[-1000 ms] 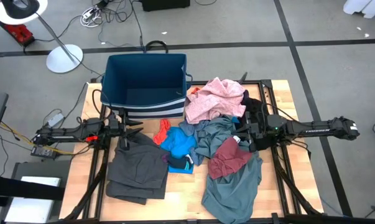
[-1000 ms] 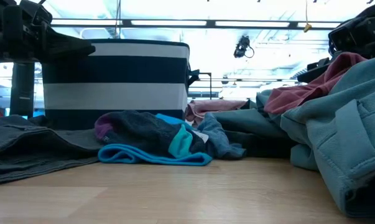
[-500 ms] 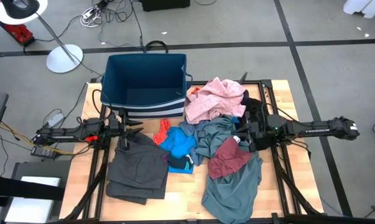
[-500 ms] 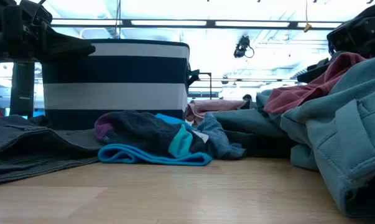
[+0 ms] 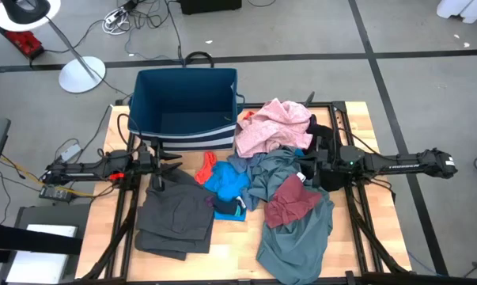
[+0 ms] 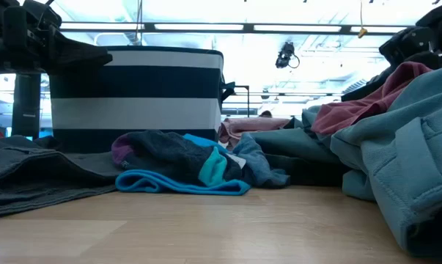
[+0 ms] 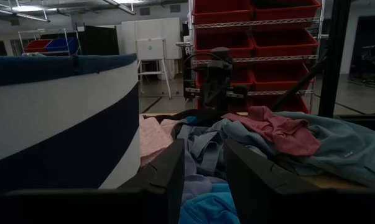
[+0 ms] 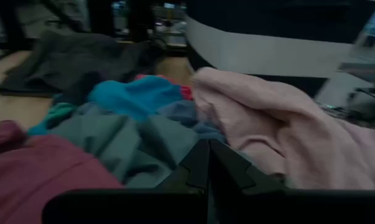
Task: Sort clothes
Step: Put the red underwear into the blue laundry bin
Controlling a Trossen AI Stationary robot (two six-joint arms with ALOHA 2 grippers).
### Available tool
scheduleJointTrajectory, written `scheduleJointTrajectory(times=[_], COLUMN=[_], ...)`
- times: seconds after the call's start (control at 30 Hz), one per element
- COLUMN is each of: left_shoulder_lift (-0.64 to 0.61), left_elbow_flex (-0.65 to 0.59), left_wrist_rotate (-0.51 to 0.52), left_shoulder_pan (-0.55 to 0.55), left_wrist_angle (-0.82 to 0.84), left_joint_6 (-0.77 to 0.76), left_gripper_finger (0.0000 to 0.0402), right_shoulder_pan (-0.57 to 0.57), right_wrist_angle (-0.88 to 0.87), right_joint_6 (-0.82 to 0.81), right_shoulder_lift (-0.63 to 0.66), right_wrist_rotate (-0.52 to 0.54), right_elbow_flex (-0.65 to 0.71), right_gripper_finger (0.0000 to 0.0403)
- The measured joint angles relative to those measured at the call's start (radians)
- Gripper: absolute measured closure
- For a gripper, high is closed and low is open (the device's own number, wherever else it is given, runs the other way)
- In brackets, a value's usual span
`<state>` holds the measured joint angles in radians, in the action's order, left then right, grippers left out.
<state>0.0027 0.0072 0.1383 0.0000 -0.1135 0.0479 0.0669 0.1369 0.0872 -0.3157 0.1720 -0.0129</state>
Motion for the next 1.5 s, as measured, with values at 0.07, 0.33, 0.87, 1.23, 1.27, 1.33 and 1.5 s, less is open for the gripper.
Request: scheduleJointTrajectory(times=[0.07, 0.33, 0.87, 1.23, 1.27, 1.33, 1.5], left_shoulder_lift=[0.0, 0.0, 0.0, 0.0, 0.0, 0.0, 0.0], left_elbow_flex=[0.0, 0.0, 0.0, 0.0, 0.0, 0.0, 0.0], left_wrist_rotate=[0.0, 0.0, 0.0, 0.0, 0.0, 0.0, 0.0], left_shoulder_pan=[0.0, 0.0, 0.0, 0.0, 0.0, 0.0, 0.0], left_wrist_angle=[0.0, 0.0, 0.0, 0.0, 0.0, 0.0, 0.0], left_joint_6=[0.0, 0.0, 0.0, 0.0, 0.0, 0.0, 0.0], left_gripper_finger=[0.0284, 0.0284, 0.0284, 0.0284, 0.0284, 0.0284, 0.0284], right_shoulder_pan=[0.0, -0.001, -0.001, -0.001, -0.001, -0.001, -0.001], right_wrist_angle=[-0.04, -0.336, -0.965, -1.351, -1.368, -1.395, -1.454], right_joint_6=[0.0, -0.028, -0.286, -0.399, -0.401, -0.401, -0.409], right_shoulder_lift=[-0.002, -0.001, -0.085, -0.339, -0.359, -0.398, -0.48], right_wrist_rotate=[0.054, 0.113, 0.116, 0.014, 0.006, -0.017, -0.081], right_elbow_flex=[-0.027, -0.235, -0.796, -1.125, -1.143, -1.177, -1.234], right_gripper_finger=[0.0398, 0.0401, 0.0402, 0.0403, 0.0403, 0.0403, 0.0403])
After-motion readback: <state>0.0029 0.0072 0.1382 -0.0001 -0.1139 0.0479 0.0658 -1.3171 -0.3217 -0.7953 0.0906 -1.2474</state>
